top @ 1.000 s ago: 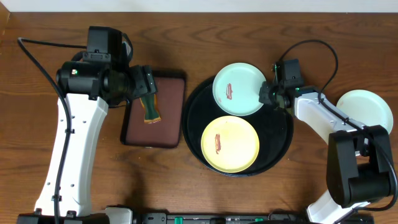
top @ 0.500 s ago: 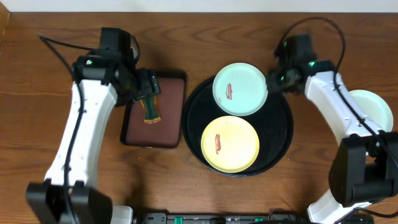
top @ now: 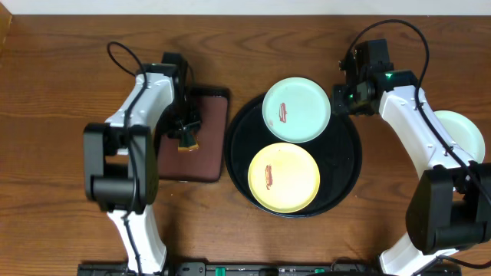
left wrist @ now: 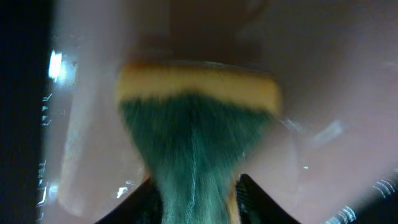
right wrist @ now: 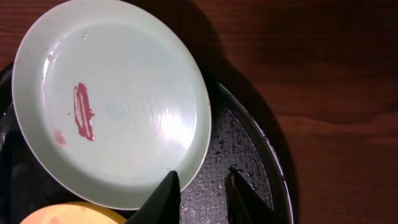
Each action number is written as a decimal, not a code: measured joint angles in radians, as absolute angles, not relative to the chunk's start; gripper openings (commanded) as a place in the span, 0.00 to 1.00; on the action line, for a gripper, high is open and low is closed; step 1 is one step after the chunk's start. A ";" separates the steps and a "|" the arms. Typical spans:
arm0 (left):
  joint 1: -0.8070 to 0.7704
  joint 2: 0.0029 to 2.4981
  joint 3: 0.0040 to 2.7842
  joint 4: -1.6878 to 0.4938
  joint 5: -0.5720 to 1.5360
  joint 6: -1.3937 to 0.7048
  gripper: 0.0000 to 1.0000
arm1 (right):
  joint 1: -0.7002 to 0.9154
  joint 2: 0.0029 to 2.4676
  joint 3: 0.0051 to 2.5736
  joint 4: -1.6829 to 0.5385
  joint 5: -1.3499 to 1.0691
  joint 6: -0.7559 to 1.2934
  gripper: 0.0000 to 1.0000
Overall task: Clean dirty plates on tray and stack at the side
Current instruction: 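Lower the left gripper onto the sponge on the small tray and grasp it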
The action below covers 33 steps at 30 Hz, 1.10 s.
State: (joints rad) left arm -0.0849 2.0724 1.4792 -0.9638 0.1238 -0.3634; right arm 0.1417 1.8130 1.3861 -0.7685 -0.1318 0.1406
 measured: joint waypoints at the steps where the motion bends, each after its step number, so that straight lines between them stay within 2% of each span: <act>1: -0.085 2.086 1.479 -0.962 0.121 -0.364 0.12 | 0.142 1.813 1.386 -0.770 -0.132 0.140 0.23; 2: -0.085 2.094 1.479 -0.961 0.121 -0.361 0.08 | 0.142 1.813 1.386 -0.772 -0.132 0.140 0.23; 8: -0.081 2.096 1.479 -0.980 0.143 -0.338 0.08 | 0.142 1.813 1.386 -0.774 -0.134 0.140 0.23; 9: -0.081 2.094 1.479 -0.992 0.149 -0.329 0.16 | 0.142 1.813 1.386 -0.773 -0.135 0.140 0.24; 10: -0.081 2.090 1.479 -1.003 0.154 -0.316 0.32 | 0.142 1.813 1.386 -0.773 -0.135 0.140 0.24; 11: -0.081 2.085 1.479 -1.014 0.156 -0.307 0.41 | 0.142 1.813 1.386 -0.773 -0.135 0.140 0.24; 14: -0.082 2.051 1.479 -1.042 0.162 -0.288 0.48 | 0.142 1.813 1.386 -0.773 -0.135 0.140 0.23; 18: -0.082 1.991 1.479 -1.081 0.167 -0.282 0.48 | 0.142 1.813 1.386 -0.773 -0.135 0.140 0.24; 19: -0.082 1.989 1.476 -1.071 0.167 -0.283 0.48 | 0.142 1.813 1.386 -0.773 -0.135 0.140 0.24; 22: -0.082 1.988 1.409 -0.989 0.171 -0.305 0.36 | 0.142 1.813 1.386 -0.774 -0.135 0.140 0.24; 25: -0.082 1.988 1.320 -0.936 0.178 -0.345 0.29 | 0.142 1.813 1.386 -0.773 -0.135 0.140 0.24; 26: -0.082 1.988 1.299 -0.926 0.181 -0.358 0.23 | 0.142 1.813 1.386 -0.772 -0.135 0.140 0.24; 27: -0.082 1.988 1.285 -0.918 0.184 -0.366 0.12 | 0.142 1.813 1.386 -0.770 -0.135 0.140 0.24; 28: -0.082 1.988 1.278 -0.912 0.187 -0.370 0.08 | 0.142 1.813 1.386 -0.767 -0.135 0.140 0.24; 33: -0.082 1.983 1.274 -0.912 0.193 -0.389 0.08 | 0.142 1.813 1.386 -0.759 -0.135 0.140 0.25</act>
State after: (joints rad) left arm -0.0822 1.9835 1.2739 -0.9115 0.1932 -0.3889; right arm 0.1417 1.8130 1.3861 -0.7593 -0.1349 0.1402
